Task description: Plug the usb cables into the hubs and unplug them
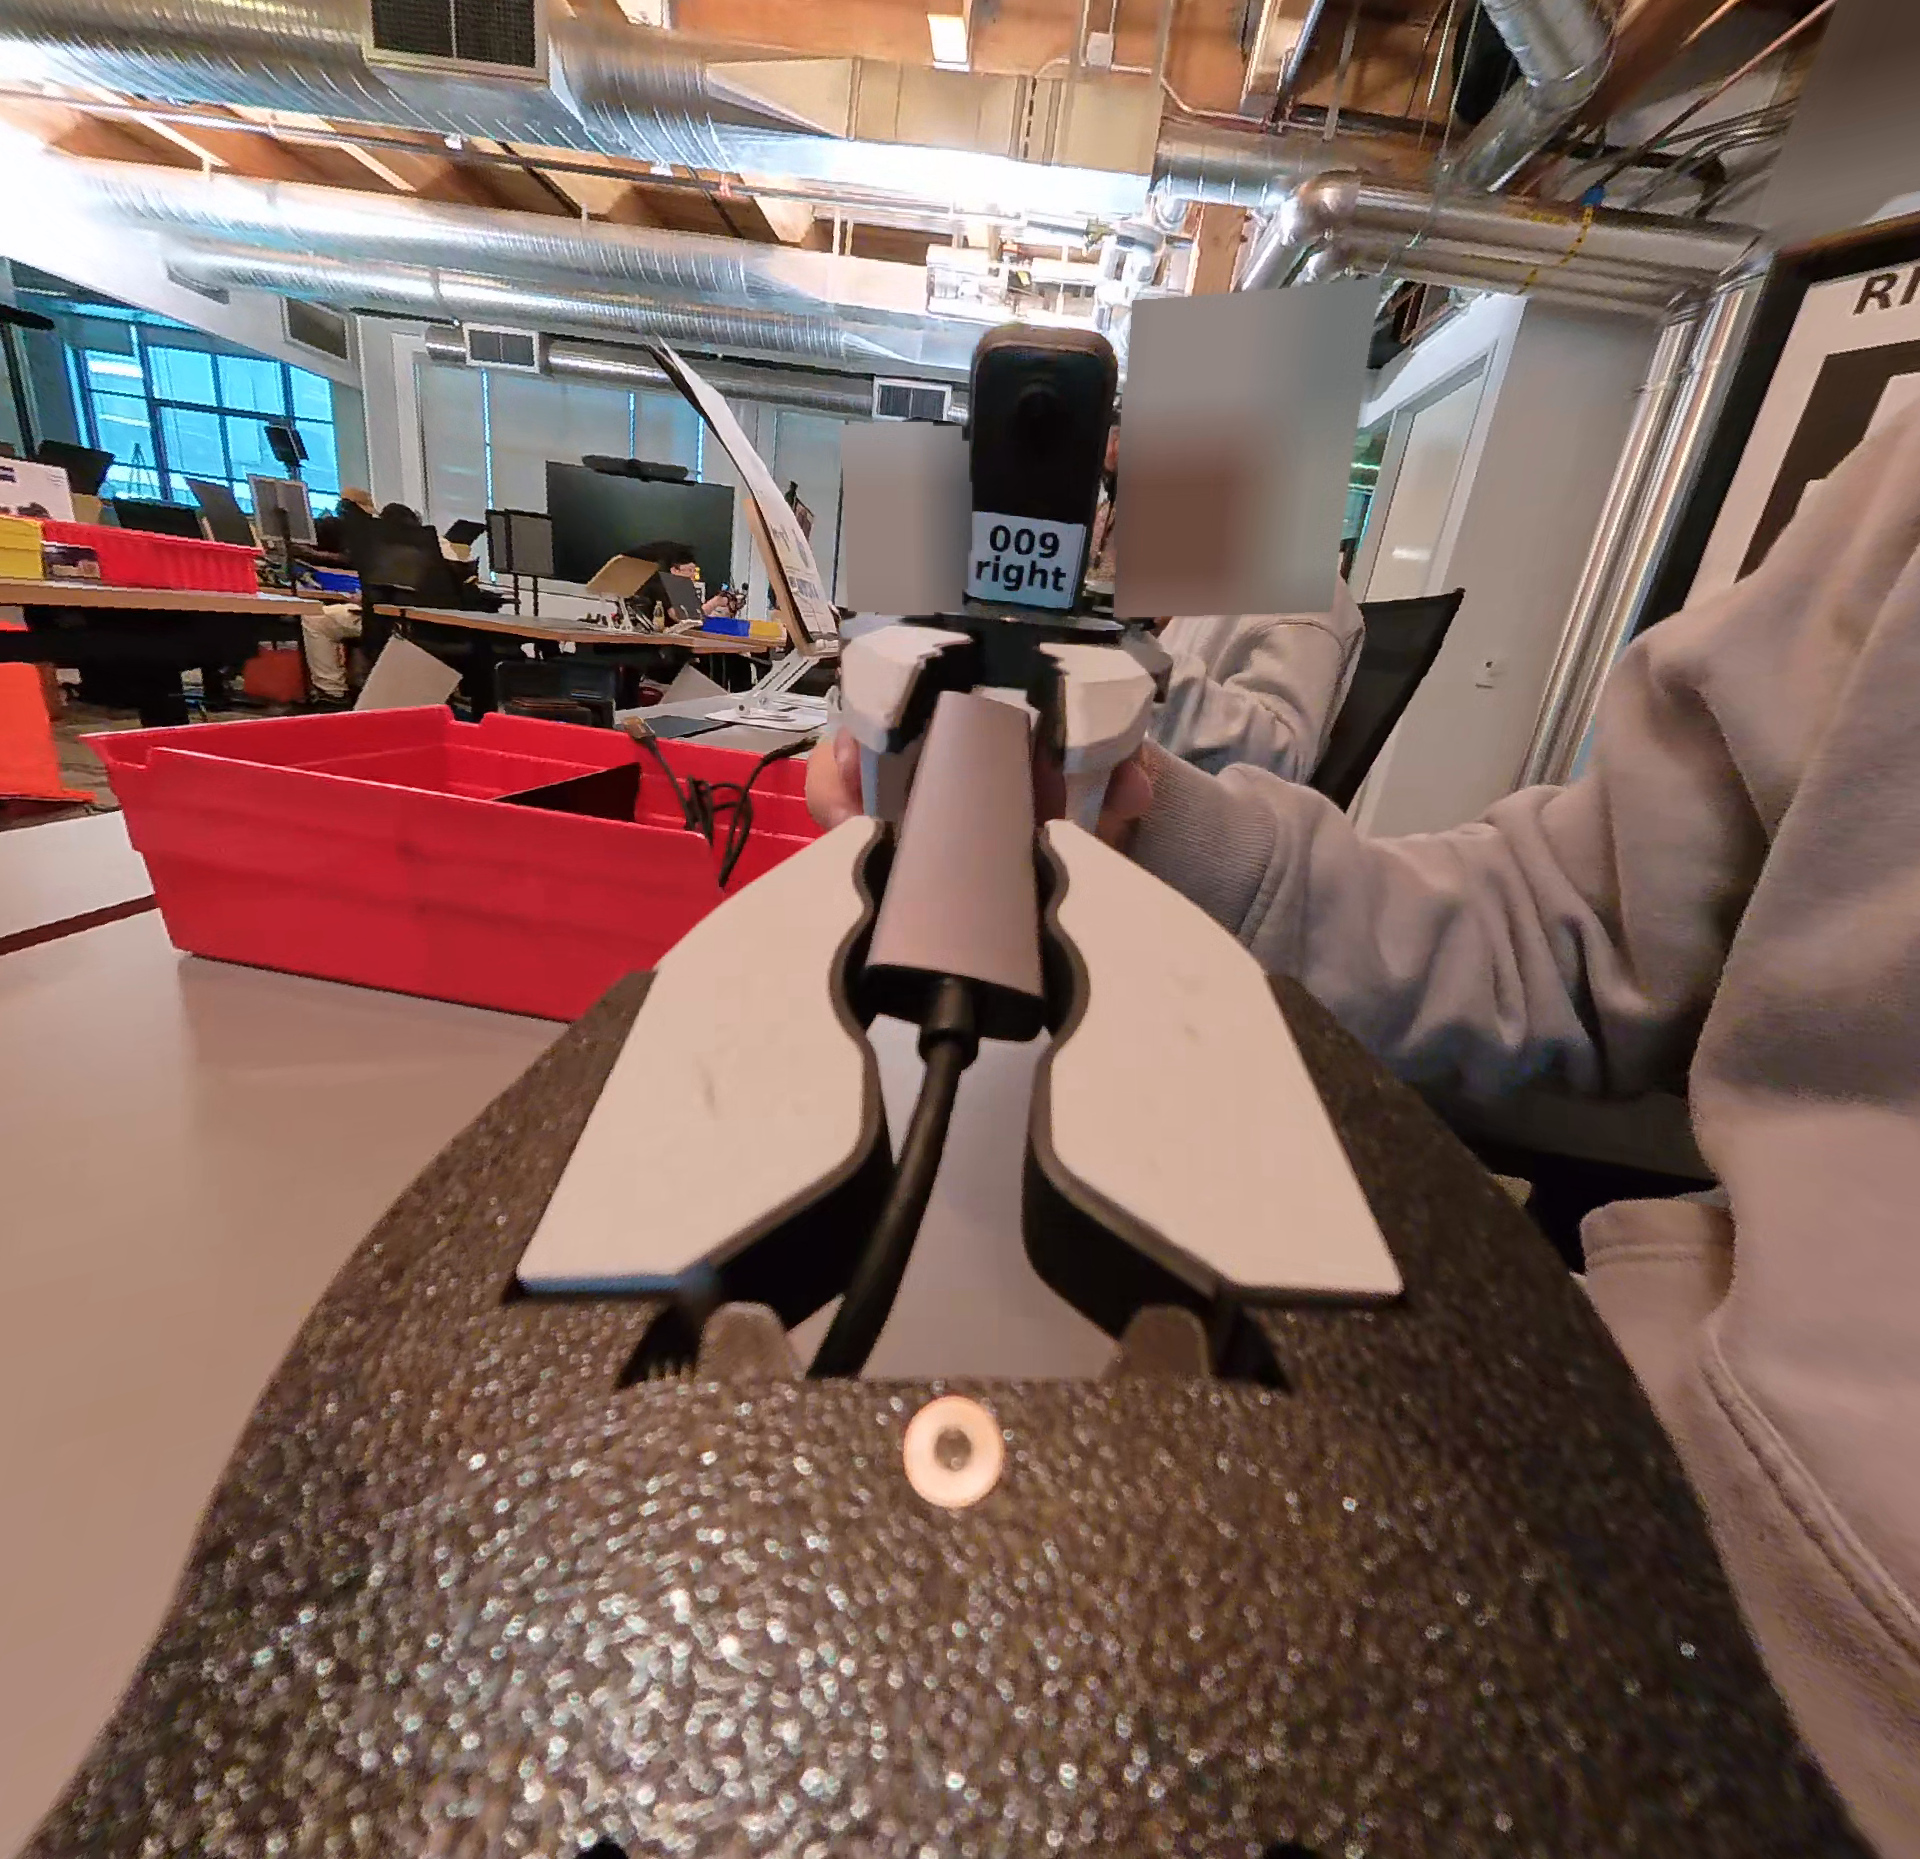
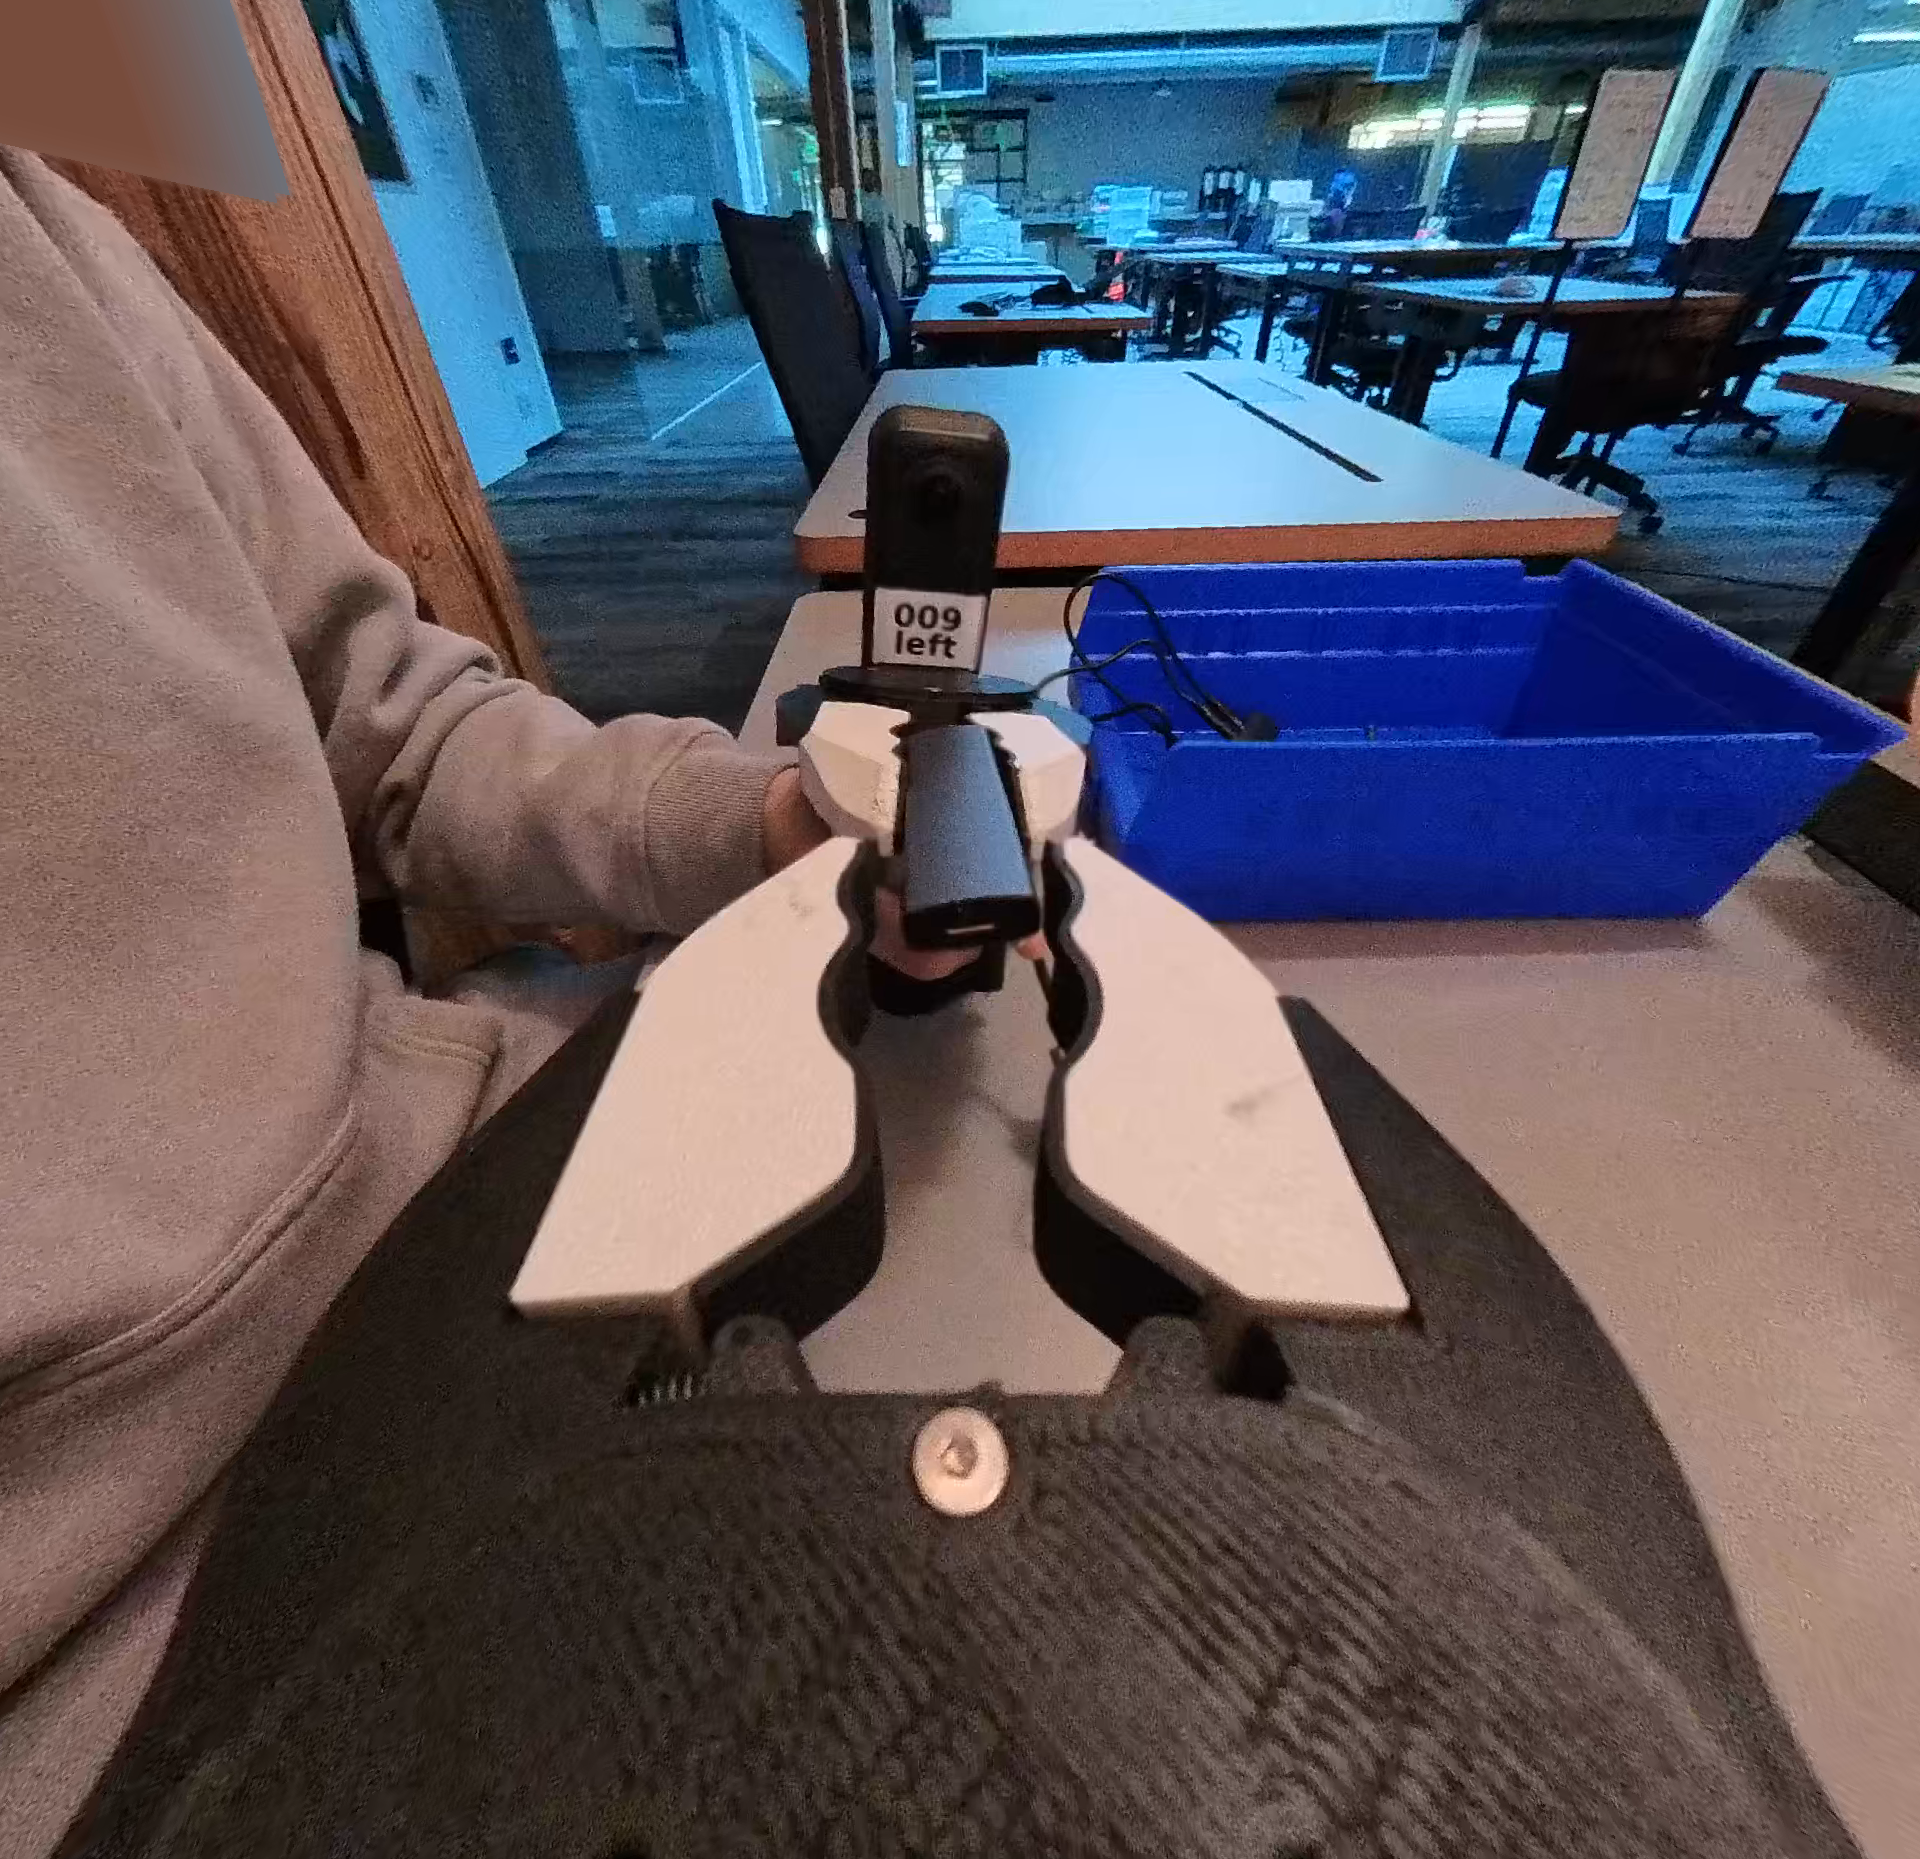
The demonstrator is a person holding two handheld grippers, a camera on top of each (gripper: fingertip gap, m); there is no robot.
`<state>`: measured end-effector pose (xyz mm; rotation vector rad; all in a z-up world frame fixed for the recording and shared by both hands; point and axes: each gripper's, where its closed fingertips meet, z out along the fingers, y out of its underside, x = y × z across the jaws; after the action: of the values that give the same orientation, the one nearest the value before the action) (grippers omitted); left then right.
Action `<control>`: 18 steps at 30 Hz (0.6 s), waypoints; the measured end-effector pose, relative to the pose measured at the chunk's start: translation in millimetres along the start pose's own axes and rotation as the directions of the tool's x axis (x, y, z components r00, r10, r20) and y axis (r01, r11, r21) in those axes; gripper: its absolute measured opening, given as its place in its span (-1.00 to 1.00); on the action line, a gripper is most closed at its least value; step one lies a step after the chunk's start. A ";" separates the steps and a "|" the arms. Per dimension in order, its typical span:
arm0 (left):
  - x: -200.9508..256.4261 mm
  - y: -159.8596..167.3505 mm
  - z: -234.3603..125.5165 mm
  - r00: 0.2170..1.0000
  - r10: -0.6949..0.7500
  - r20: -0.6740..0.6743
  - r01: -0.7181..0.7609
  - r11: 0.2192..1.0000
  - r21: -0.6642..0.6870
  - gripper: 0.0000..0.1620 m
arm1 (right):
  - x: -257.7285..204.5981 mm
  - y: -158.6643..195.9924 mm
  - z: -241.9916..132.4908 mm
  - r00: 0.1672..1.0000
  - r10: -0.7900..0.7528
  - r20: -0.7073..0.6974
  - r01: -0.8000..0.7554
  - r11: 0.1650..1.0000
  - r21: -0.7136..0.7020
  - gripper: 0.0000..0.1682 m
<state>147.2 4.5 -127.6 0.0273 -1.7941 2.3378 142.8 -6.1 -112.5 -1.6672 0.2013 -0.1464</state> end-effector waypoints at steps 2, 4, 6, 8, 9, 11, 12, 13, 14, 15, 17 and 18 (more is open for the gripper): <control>2.1 2.2 1.4 1.000 -0.003 -0.013 0.003 1.000 -0.002 -0.69 | -2.5 -0.7 4.2 1.000 0.000 0.019 0.000 1.000 0.000 -0.70; 2.0 2.7 1.2 1.000 -0.008 -0.012 0.008 1.000 0.004 -0.69 | -1.5 0.4 5.4 1.000 -0.015 0.020 0.016 0.999 -0.031 -0.71; 1.0 3.1 0.0 1.000 -0.004 -0.007 0.004 1.000 0.002 -0.68 | -0.6 1.2 6.8 1.000 -0.025 0.013 0.026 0.997 -0.069 -0.71; -6.6 -0.3 -1.5 0.998 0.016 0.060 -0.016 1.000 0.015 -0.57 | -0.2 -2.3 7.5 0.999 -0.032 0.013 0.032 0.996 -0.080 -0.71; -14.2 -4.6 -3.5 0.992 0.033 0.123 -0.037 0.999 0.030 -0.30 | 0.2 -6.7 5.5 0.999 -0.028 0.017 0.029 0.997 -0.076 -0.71; -24.2 -14.1 -8.8 0.975 0.068 0.209 -0.076 0.997 0.030 0.13 | 10.9 -21.0 -5.1 0.999 -0.026 -0.027 0.024 0.998 -0.053 -0.71; -28.6 -19.5 -12.1 0.965 0.088 0.247 -0.097 0.995 0.024 0.28 | 16.2 -30.2 -13.2 0.999 -0.031 -0.043 0.029 0.999 -0.036 -0.71; -34.9 -25.6 -16.7 0.947 0.113 0.300 -0.125 0.992 0.020 0.40 | 22.2 -42.9 -22.5 0.997 -0.039 -0.068 0.038 0.999 -0.005 -0.71; -40.9 -31.4 -22.4 0.925 0.143 0.351 -0.158 0.987 0.015 0.49 | 27.6 -57.8 -32.6 0.995 -0.046 -0.089 0.049 0.998 0.030 -0.71; -45.0 -35.6 -27.9 0.905 0.176 0.387 -0.192 0.981 0.003 0.51 | 33.8 -73.7 -43.4 0.992 -0.056 -0.114 0.063 0.996 0.057 -0.71; -50.5 -37.3 -36.5 0.872 0.247 0.423 -0.252 0.967 -0.043 0.51 | 54.9 -111.0 -68.9 0.973 -0.074 -0.220 0.102 0.987 0.121 -0.70; -53.0 -35.2 -39.6 0.859 0.274 0.432 -0.271 0.960 -0.070 0.50 | 64.0 -129.2 -82.4 0.963 -0.083 -0.257 0.121 0.983 0.136 -0.70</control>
<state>209.0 43.5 -111.5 0.3496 -2.1296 2.6921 193.4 -87.2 23.3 -1.5060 0.2873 -0.4420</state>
